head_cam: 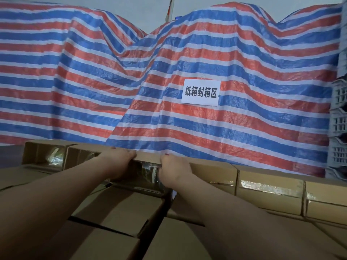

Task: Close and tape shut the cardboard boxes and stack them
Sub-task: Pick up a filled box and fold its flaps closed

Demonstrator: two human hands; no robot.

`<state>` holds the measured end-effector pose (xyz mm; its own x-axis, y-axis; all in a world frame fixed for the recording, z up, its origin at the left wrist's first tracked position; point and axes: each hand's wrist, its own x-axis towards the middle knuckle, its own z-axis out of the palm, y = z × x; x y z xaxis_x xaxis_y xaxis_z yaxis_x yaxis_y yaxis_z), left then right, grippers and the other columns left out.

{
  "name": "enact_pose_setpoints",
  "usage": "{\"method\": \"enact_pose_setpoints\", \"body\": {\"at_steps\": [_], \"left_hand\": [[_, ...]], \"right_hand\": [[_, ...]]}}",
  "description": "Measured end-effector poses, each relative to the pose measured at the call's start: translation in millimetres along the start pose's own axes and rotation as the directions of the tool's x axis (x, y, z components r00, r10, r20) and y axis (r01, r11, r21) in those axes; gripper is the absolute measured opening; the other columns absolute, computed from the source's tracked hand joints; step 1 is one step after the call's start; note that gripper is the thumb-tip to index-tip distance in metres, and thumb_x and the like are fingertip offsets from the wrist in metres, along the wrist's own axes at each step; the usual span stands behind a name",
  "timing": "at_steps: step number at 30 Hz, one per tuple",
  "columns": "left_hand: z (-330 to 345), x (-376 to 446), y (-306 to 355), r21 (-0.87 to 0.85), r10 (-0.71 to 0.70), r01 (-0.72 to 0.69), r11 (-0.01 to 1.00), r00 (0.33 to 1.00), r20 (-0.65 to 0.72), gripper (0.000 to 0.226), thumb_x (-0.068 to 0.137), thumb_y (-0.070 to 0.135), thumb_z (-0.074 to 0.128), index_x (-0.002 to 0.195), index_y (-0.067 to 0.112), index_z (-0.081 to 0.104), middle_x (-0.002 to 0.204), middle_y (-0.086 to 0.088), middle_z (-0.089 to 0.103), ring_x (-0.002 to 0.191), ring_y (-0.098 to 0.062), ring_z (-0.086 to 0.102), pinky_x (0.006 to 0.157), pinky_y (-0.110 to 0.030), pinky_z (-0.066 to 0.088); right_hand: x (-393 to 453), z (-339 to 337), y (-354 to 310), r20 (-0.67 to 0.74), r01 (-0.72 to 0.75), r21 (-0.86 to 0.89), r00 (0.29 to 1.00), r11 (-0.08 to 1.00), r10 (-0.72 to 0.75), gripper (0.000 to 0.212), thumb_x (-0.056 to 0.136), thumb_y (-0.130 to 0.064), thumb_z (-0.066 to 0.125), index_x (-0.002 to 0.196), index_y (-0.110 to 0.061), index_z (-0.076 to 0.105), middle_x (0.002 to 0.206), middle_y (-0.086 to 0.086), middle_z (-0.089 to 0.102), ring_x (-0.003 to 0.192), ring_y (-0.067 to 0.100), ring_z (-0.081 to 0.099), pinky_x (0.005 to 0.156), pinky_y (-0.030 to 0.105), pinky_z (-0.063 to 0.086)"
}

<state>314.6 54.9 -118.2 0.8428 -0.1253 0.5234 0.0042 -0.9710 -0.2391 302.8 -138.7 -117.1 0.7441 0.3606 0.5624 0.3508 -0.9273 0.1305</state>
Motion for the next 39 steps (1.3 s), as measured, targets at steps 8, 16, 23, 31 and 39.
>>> {"method": "enact_pose_setpoints", "body": {"at_steps": [8, 16, 23, 31, 39], "left_hand": [[-21, 8, -9, -0.432, -0.14, 0.075, 0.899, 0.983, -0.12, 0.019, 0.101, 0.028, 0.044, 0.114, 0.027, 0.057, 0.114, -0.001, 0.06, 0.094, -0.015, 0.055, 0.084, -0.033, 0.049], [-115, -7, -29, -0.734, -0.414, 0.094, 0.673, 0.87, -0.268, 0.045, 0.091, 0.031, 0.066, 0.128, 0.011, 0.051, 0.118, -0.01, 0.059, 0.1, -0.025, 0.058, 0.083, -0.039, 0.05], [-197, -61, -27, -0.967, -0.052, 0.254, 0.006, 0.966, 0.254, 0.032, 0.098, 0.033, 0.054, 0.121, 0.011, 0.056, 0.097, -0.008, 0.065, 0.087, -0.02, 0.06, 0.079, -0.034, 0.05], [-254, -145, 27, -0.919, 0.109, 0.079, -0.387, 0.993, 0.039, 0.06, 0.089, 0.073, 0.038, 0.101, 0.03, 0.078, 0.111, -0.006, 0.073, 0.098, -0.021, 0.071, 0.085, -0.042, 0.047], [-272, -235, 108, -0.879, -0.003, 0.059, -0.473, 0.998, 0.069, 0.072, 0.088, 0.08, 0.029, 0.104, 0.027, 0.076, 0.105, -0.007, 0.075, 0.09, -0.022, 0.074, 0.064, -0.034, 0.057]], "right_hand": [[4, -29, 2, -0.079, -0.05, 0.128, 0.995, 0.99, 0.06, 0.017, 0.092, -0.005, 0.054, 0.106, -0.014, 0.058, 0.1, 0.008, 0.063, 0.092, 0.028, 0.062, 0.079, 0.041, 0.054], [19, -130, 18, -0.122, -0.055, 0.283, 0.988, 0.957, 0.093, 0.02, 0.099, -0.019, 0.047, 0.105, -0.013, 0.065, 0.098, 0.008, 0.066, 0.086, 0.028, 0.06, 0.069, 0.032, 0.043], [-25, -225, 29, -0.005, -0.111, 0.467, 0.992, 0.877, 0.128, 0.022, 0.095, -0.003, 0.047, 0.1, 0.004, 0.066, 0.093, 0.025, 0.068, 0.081, 0.039, 0.07, 0.072, 0.044, 0.062], [-125, -317, 54, 0.231, -0.304, 0.541, 0.95, 0.784, 0.209, 0.027, 0.098, -0.011, 0.046, 0.093, -0.004, 0.071, 0.097, 0.015, 0.076, 0.086, 0.035, 0.075, 0.09, 0.042, 0.059], [-225, -349, 81, 0.468, -0.483, 0.528, 0.852, 0.698, 0.235, 0.05, 0.093, -0.011, 0.034, 0.066, -0.008, 0.076, 0.078, 0.006, 0.077, 0.093, 0.036, 0.073, 0.093, 0.041, 0.056]]}}
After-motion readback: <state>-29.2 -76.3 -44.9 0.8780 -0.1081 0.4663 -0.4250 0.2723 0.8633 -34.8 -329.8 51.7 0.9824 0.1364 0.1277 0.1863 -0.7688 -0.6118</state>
